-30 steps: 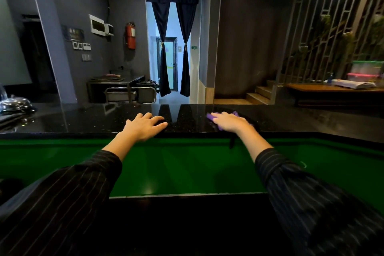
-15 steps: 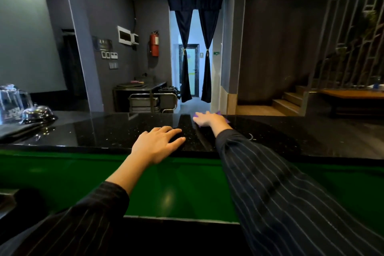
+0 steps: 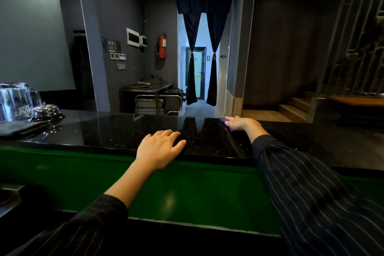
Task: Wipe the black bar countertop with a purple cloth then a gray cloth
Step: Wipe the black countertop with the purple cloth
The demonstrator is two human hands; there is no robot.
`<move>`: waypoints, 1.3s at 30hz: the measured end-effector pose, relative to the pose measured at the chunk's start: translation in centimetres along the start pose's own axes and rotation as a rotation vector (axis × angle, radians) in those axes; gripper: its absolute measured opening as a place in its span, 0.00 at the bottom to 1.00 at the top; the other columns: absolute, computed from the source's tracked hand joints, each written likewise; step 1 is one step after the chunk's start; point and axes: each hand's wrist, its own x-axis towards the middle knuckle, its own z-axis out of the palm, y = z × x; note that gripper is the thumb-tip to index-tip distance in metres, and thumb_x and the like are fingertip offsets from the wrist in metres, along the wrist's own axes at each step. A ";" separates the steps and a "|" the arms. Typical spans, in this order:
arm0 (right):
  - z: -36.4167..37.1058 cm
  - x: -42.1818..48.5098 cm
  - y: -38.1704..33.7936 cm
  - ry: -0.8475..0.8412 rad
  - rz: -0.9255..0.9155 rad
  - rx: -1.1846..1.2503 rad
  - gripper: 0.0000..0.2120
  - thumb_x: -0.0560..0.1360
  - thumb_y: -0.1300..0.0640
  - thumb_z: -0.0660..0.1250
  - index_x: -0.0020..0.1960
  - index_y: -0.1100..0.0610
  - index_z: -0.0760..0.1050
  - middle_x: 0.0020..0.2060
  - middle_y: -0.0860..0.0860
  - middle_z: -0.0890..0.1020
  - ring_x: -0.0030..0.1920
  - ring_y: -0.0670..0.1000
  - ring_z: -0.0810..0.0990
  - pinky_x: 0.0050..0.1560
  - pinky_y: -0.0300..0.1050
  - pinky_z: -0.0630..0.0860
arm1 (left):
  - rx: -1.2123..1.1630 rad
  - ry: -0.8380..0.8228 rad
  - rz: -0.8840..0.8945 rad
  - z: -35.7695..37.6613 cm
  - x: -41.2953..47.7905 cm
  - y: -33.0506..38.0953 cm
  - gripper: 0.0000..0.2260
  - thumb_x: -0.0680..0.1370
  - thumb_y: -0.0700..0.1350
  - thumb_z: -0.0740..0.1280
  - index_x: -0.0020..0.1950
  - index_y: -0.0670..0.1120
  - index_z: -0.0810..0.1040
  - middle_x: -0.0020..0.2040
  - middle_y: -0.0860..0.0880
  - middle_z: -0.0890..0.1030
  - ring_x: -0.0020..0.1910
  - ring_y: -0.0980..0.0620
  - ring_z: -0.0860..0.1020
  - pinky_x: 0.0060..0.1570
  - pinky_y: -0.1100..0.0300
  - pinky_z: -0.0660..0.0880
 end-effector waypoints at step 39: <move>7.2 -12.4 -26.1 0.178 -0.025 -0.062 0.27 0.81 0.43 0.46 0.79 0.47 0.52 0.79 0.55 0.54 0.78 0.60 0.53 0.75 0.62 0.50 | -0.180 -0.014 0.102 -0.5 -6.2 -14.5 0.32 0.76 0.63 0.51 0.76 0.49 0.54 0.75 0.49 0.62 0.75 0.50 0.57 0.71 0.53 0.51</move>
